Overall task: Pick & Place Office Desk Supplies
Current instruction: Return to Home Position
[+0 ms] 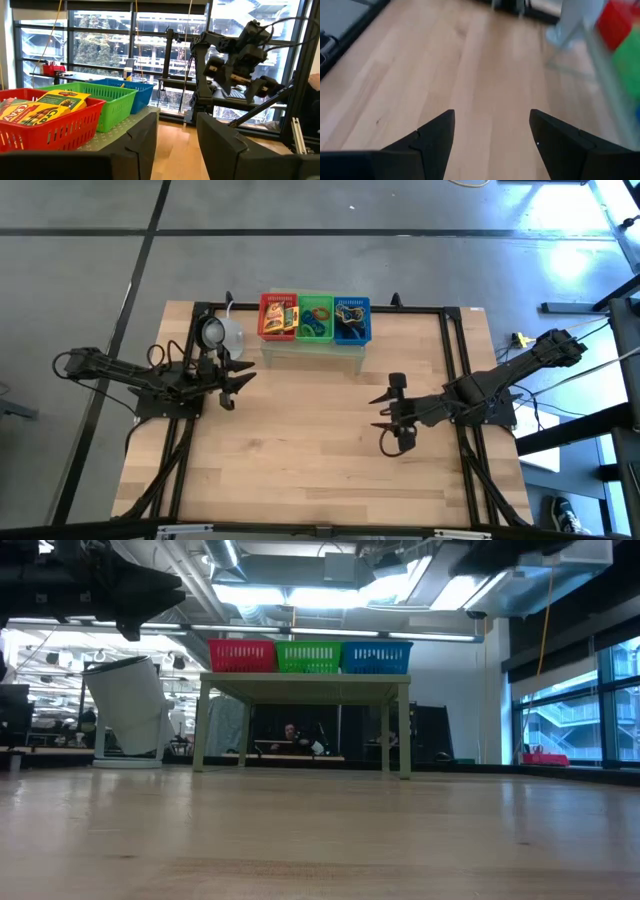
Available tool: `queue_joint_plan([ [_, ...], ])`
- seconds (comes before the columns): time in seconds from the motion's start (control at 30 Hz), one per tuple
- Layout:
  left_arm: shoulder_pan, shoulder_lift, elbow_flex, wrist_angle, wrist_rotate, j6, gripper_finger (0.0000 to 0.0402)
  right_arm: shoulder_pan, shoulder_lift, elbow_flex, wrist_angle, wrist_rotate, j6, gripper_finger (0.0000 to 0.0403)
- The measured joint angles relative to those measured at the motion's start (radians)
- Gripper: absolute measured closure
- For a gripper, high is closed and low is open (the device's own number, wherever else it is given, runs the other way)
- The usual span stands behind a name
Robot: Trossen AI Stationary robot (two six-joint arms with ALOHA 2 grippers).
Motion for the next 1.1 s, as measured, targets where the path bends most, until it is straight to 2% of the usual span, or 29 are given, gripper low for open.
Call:
queue_joint_plan([
  [0.27,0.0,0.0,0.0,0.0,0.0,0.0,0.0267,-0.005,0.021,0.0,0.314,0.0,-0.236,0.0144],
  [0.43,0.0,0.0,0.0,0.0,0.0,0.0,0.027,-0.006,0.036,0.0,0.298,0.046,-0.227,0.0144],
  [0.6,0.0,0.0,0.0,0.0,0.0,0.0,0.0267,-0.007,0.036,0.0,0.324,-0.057,-0.18,0.0144],
  [0.67,0.0,0.0,0.0,0.0,0.0,0.0,0.0265,-0.009,0.037,0.0,0.377,-0.05,-0.179,0.0144],
  [0.77,0.0,0.0,0.0,0.0,0.0,0.0,0.0265,-0.017,0.026,0.0,0.427,0.109,-0.153,0.0144],
  [0.9,0.0,0.0,0.0,0.0,0.0,0.0,0.0265,-0.018,-0.013,0.001,0.332,0.401,0.016,0.0144],
  [0.97,0.0,0.0,0.0,0.0,0.0,0.0,0.0266,-0.018,-0.021,0.0,0.264,0.44,0.089,0.0144],
  [1.1,0.0,0.0,0.0,0.0,0.0,0.0,0.0268,-0.032,-0.058,0.0,0.242,0.392,0.084,0.0144],
])
